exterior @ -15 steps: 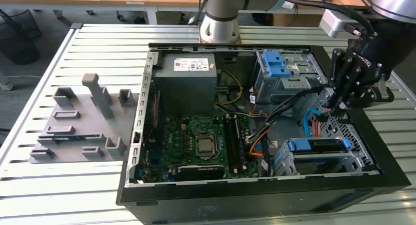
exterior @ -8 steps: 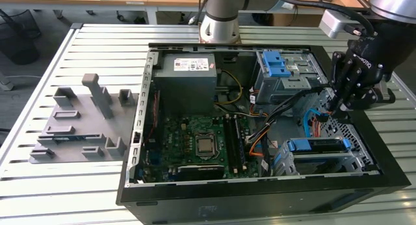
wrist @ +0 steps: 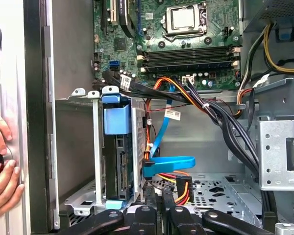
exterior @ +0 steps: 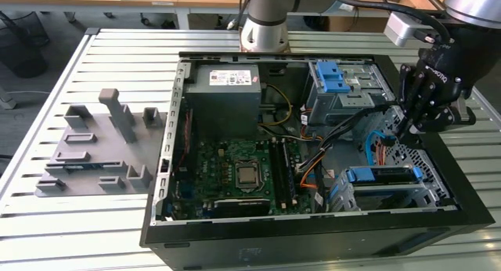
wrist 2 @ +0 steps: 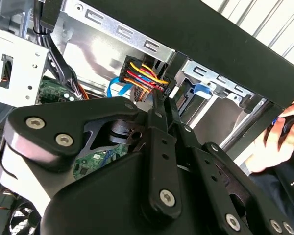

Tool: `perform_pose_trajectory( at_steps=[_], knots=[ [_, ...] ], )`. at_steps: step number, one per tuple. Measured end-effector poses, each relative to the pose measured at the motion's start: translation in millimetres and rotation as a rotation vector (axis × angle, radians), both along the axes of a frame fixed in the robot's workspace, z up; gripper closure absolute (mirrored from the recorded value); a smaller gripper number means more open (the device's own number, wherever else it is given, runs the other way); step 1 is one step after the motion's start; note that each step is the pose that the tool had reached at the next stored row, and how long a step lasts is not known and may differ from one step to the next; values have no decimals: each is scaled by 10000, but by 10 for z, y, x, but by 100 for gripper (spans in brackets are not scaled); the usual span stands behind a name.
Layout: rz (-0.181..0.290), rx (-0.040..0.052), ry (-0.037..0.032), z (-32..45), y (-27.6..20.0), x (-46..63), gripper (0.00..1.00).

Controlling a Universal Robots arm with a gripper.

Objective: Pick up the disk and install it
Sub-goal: 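Insert the first disk wire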

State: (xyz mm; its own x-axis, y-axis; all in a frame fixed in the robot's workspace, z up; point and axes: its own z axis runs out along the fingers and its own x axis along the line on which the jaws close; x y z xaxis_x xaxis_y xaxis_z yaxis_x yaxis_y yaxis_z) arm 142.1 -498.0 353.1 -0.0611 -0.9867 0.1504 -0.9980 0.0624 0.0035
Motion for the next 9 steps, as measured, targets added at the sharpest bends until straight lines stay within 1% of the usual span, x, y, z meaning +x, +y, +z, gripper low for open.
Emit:
perform_pose_trajectory(
  at_steps=[7,8,9],
  knots=[
    [-2,-1,-2,14,4,-1,82],
    [-2,1,-2,18,6,-1,76],
    [-2,0,-2,20,10,0,76]
  ],
)
